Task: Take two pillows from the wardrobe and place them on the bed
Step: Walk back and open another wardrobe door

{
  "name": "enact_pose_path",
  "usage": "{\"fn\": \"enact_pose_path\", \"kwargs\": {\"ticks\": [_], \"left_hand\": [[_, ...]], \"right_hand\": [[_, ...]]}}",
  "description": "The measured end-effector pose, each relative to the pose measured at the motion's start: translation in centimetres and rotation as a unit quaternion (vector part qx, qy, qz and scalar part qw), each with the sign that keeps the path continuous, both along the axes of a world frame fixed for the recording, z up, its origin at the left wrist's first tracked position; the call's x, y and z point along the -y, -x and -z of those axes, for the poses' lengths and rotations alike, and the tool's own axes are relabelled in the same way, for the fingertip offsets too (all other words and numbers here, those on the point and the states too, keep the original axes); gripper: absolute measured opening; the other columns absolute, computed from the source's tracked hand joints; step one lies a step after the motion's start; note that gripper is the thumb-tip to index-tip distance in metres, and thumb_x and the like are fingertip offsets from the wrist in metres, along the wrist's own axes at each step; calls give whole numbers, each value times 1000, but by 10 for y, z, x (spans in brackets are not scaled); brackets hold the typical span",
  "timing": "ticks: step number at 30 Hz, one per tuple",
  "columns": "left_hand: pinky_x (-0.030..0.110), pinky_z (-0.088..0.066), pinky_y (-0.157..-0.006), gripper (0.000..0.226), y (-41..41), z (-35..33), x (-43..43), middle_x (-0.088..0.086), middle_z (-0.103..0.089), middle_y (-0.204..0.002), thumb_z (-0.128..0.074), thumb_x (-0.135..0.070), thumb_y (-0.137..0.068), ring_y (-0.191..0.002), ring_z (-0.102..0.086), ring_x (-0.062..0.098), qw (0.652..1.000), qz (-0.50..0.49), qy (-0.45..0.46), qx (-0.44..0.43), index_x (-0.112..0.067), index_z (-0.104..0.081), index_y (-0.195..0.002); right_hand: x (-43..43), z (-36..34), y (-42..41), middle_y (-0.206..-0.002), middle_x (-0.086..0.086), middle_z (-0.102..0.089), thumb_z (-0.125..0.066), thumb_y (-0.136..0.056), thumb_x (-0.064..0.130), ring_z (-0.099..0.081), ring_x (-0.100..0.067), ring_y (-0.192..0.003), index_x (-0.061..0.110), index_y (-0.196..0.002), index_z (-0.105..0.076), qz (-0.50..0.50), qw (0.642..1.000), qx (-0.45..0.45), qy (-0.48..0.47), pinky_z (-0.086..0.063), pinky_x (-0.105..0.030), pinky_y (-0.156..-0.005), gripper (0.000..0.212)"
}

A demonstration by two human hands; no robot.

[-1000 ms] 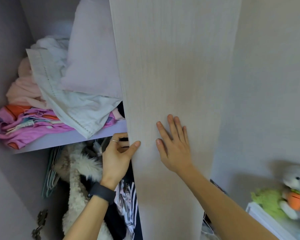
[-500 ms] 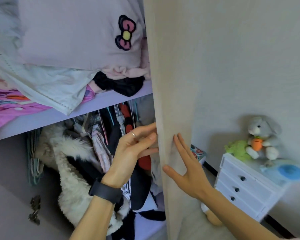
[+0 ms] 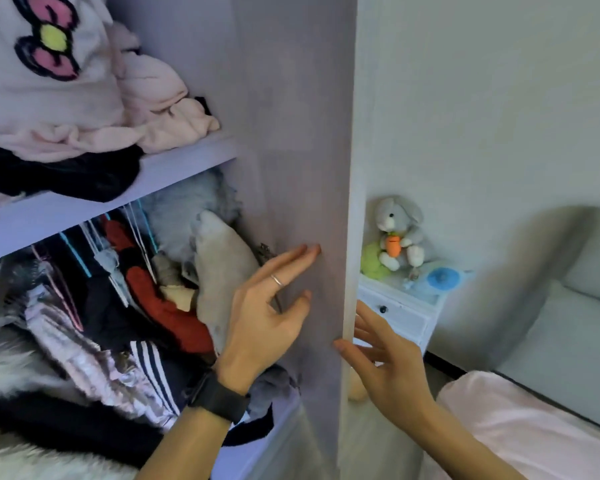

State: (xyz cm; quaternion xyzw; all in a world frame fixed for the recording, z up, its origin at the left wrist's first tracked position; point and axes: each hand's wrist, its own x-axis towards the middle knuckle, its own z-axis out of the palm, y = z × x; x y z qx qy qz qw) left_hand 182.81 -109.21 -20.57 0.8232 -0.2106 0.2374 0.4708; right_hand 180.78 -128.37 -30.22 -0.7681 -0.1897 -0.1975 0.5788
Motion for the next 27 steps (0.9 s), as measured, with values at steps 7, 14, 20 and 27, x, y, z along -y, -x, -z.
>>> {"fn": "enact_pose_path", "kwargs": {"ticks": [7,14,20,27], "left_hand": [[51,-33,-116,98,-55,43,63,-3,-6,-168,-72,-26,-86,-152,-20,28,964,-21,-254,74,-42,-8,-158],[64,-7,-115,131,-113,80,117,9,26,-165,-84,-53,-71,-153,9,36,929,-59,-359,61,-38,14,-157],[70,-19,-113,124,-132,92,133,8,16,-167,-85,-44,-73,-154,-3,35,930,-102,-343,79,-38,5,-158],[60,-20,-116,109,-115,99,118,4,1,-169,-75,-13,-77,-154,-14,29,954,-73,-281,75,-40,-9,-159]], "right_hand": [[64,-5,-25,-107,32,-71,-75,-91,21,-72,5,-94,51,-140,-50,146,989,-11,-9,-53,-10,-83,62],[106,-16,-78,-98,32,-70,-72,-94,29,-72,4,-85,48,-137,-50,210,975,-65,-20,-49,-5,-73,51],[108,-20,-91,-101,37,-67,-67,-97,30,-70,7,-89,64,-136,-43,235,969,-73,-11,-48,-3,-72,57],[80,4,-68,-115,32,-63,-62,-99,19,-61,7,-110,59,-147,-34,292,953,-82,-9,-48,-9,-86,69]]}}
